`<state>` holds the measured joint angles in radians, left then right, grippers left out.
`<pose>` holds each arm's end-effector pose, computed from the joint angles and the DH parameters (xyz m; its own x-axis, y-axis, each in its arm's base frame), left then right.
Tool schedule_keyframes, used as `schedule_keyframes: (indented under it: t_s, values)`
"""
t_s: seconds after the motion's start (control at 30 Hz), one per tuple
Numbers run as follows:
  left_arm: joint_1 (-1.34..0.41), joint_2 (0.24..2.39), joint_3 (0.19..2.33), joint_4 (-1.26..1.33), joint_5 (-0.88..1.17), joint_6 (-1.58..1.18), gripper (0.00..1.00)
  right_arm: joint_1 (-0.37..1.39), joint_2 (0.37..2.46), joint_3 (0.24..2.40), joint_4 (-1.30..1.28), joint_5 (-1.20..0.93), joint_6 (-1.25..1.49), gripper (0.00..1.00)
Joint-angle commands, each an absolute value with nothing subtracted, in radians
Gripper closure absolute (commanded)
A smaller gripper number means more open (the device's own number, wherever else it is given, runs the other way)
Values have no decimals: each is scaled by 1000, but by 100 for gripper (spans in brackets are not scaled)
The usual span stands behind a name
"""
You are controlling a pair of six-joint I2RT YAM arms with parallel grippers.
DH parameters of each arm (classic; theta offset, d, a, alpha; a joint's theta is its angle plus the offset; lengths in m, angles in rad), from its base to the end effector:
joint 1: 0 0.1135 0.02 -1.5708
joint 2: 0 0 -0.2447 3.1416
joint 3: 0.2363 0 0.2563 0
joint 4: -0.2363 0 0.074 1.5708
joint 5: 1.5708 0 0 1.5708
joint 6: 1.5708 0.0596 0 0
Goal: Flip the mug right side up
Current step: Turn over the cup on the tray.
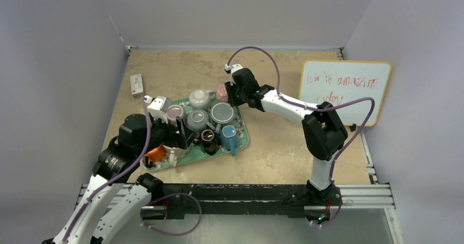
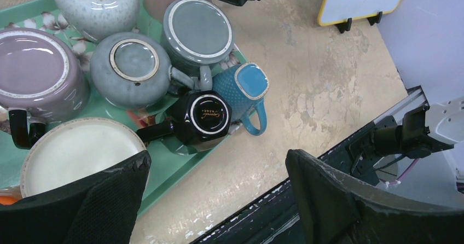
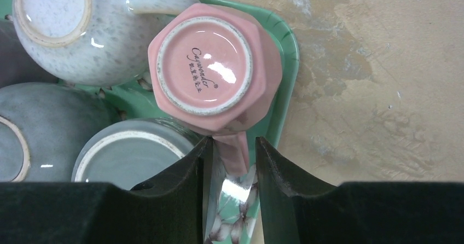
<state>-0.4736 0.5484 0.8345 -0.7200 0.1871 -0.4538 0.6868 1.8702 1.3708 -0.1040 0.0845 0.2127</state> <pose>0.1316 -0.0799 0.3132 -0.5986 -0.1772 -0.7812 0.3738 0.8008 -0.4680 0.3508 0.2811 0.2050 -0.5509 -0.1797 -0.8150 -0.4724 0.8722 0.1270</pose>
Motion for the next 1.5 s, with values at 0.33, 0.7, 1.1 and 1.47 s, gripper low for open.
schedule_keyframes:
  t_s: [0.33, 0.7, 1.1, 1.47]
  values:
    - [-478, 543, 836, -690, 190, -463, 7, 681, 1937, 1428, -103, 35, 170, 64]
    - [-479, 546, 836, -692, 186, -463, 8, 681, 1908, 1412, -70, 24, 114, 95]
    - [-478, 549, 834, -692, 180, -465, 8, 681, 1811, 1350, -5, 51, 94, 100]
    - [-479, 564, 836, -696, 168, -468, 8, 681, 1708, 1274, 73, 103, 148, 100]
